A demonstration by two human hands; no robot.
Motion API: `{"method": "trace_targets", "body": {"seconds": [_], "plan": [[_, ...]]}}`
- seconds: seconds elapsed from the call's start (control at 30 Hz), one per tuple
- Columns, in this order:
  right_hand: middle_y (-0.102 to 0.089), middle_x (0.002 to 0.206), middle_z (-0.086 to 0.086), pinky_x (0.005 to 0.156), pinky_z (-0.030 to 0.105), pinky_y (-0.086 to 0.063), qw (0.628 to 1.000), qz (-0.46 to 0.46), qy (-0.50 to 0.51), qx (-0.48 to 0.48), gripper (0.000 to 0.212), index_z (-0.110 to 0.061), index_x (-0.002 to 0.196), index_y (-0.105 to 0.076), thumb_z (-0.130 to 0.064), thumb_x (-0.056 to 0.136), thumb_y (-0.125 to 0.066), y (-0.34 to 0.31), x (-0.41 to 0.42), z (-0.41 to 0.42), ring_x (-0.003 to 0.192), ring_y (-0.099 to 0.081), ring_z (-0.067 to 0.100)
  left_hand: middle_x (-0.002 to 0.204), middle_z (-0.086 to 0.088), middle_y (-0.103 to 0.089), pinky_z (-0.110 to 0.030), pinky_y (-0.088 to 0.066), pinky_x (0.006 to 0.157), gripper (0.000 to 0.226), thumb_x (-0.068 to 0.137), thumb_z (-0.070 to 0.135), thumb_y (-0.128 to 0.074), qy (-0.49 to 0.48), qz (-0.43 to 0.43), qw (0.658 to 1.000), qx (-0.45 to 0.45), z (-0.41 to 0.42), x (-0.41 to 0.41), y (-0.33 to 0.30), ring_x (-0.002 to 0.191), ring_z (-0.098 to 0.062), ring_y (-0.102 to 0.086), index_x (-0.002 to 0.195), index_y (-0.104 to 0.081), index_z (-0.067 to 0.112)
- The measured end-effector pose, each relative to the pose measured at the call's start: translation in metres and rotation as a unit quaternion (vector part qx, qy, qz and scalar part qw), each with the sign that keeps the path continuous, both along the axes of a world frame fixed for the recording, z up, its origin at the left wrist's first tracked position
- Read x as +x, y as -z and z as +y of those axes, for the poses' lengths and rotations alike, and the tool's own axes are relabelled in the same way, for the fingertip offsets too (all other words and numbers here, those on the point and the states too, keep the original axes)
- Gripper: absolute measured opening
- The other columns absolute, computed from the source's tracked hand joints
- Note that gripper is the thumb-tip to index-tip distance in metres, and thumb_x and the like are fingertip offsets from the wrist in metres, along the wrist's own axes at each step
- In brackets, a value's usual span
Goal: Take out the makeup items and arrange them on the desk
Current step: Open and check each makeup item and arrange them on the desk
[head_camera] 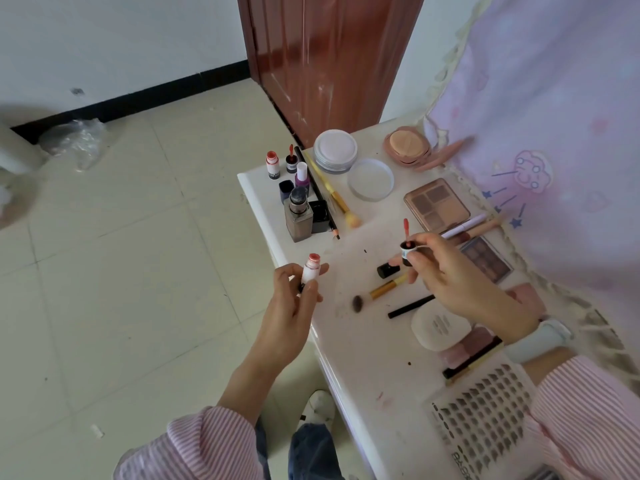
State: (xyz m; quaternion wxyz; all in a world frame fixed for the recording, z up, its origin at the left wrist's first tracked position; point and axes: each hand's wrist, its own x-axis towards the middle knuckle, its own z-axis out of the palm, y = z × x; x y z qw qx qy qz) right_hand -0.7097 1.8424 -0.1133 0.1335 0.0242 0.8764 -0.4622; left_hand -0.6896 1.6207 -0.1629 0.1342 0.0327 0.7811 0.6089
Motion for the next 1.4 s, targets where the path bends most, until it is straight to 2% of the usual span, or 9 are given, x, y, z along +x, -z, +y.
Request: {"method": "trace_targets", "body": {"seconds": [0.1,0.23,0.37,0.47,0.6,0.83,0.97,1.13,1.4], "plan": [[-0.063,0.094,-0.007,0.063,0.011,-0.045,0.996,0.028,0.066,-0.053,0.008,-0.02,0.098,-0.055,-0.019,0.091,-0.052,0.011,-0.003,-0.019,0.075,-0.061,0.006,0.112,0.012,-0.058,-0.01,-0.044,0.075,0.015,0.097,0.013,-0.035,-0.032,0.004,0.999,0.036,0.007,-0.002,-0.002,0.083,0.0,-0.058,0.111,-0.038,0.015],[-0.06,0.078,-0.003,0.063,0.011,-0.042,0.99,0.097,0.093,-0.037,0.009,-0.022,0.094,-0.059,-0.019,0.086,-0.06,0.024,-0.011,-0.042,0.068,-0.052,0.01,0.106,0.016,-0.056,-0.008,-0.041,0.077,0.025,0.096,0.008,-0.041,-0.11,0.04,0.993,0.018,0.011,-0.006,0.003,0.09,0.004,-0.054,0.117,-0.053,0.003],[-0.058,0.077,-0.01,0.068,0.015,-0.038,0.976,0.195,0.057,0.079,0.017,-0.01,0.098,-0.063,-0.019,0.083,-0.066,0.038,-0.02,-0.058,0.07,-0.046,0.012,0.106,0.012,-0.055,-0.006,-0.038,0.081,0.023,0.087,0.006,-0.059,-0.231,0.041,0.972,0.015,0.015,-0.011,0.006,0.094,0.009,-0.051,0.106,-0.06,0.018],[-0.063,0.075,-0.006,0.065,0.026,-0.04,0.964,0.229,0.031,0.131,0.015,-0.009,0.092,-0.066,-0.017,0.08,-0.069,0.047,-0.027,-0.064,0.069,-0.042,0.009,0.096,0.013,-0.055,-0.012,-0.04,0.083,0.022,0.079,0.008,-0.07,-0.297,0.024,0.955,-0.01,0.018,-0.019,0.01,0.093,-0.005,-0.053,0.096,-0.067,0.022],[-0.068,0.076,0.002,0.064,0.035,-0.045,0.953,0.24,-0.012,0.183,0.014,-0.007,0.088,-0.068,-0.017,0.078,-0.071,0.056,-0.032,-0.07,0.069,-0.05,0.018,0.086,0.024,-0.056,-0.036,-0.037,0.093,0.018,0.077,0.017,-0.073,-0.304,0.047,0.946,-0.103,0.023,-0.026,0.019,0.097,-0.013,-0.052,0.095,-0.071,0.018],[-0.069,0.086,0.007,0.072,0.036,-0.041,0.946,0.227,-0.028,0.231,0.02,-0.007,0.094,-0.068,-0.02,0.079,-0.069,0.062,-0.037,-0.075,0.086,-0.056,0.028,0.092,0.007,-0.07,-0.023,-0.019,0.082,0.018,0.079,0.025,-0.071,-0.291,0.068,0.938,-0.177,0.026,-0.031,0.032,0.098,-0.018,-0.05,0.096,-0.072,0.021],[-0.065,0.088,0.006,0.074,0.036,-0.041,0.948,0.202,-0.044,0.242,0.031,-0.007,0.105,-0.065,-0.022,0.079,-0.069,0.059,-0.033,-0.068,0.088,-0.054,0.028,0.099,0.0,-0.067,-0.025,-0.022,0.081,0.023,0.077,0.024,-0.073,-0.286,0.098,0.931,-0.203,0.027,-0.033,0.035,0.1,-0.025,-0.049,0.098,-0.072,0.016],[-0.063,0.091,0.009,0.073,0.046,-0.047,0.946,0.237,-0.058,0.214,0.022,-0.005,0.096,-0.068,-0.01,0.075,-0.068,0.045,-0.022,-0.029,0.086,-0.058,0.031,0.114,-0.017,-0.055,-0.034,-0.029,0.092,0.055,0.071,0.019,-0.079,-0.256,0.105,0.935,-0.223,0.019,-0.021,0.039,0.106,-0.034,-0.046,0.12,-0.058,0.006],[-0.06,0.103,0.001,0.091,0.04,-0.028,0.92,0.136,-0.194,0.311,0.021,-0.018,0.101,-0.069,-0.018,0.08,-0.068,0.042,-0.019,0.014,0.103,-0.049,0.024,0.129,-0.012,-0.051,-0.039,-0.032,0.097,0.061,0.079,0.045,-0.055,-0.16,0.118,0.949,-0.245,0.015,0.015,0.045,0.117,-0.034,-0.046,0.125,-0.053,0.005]]}}
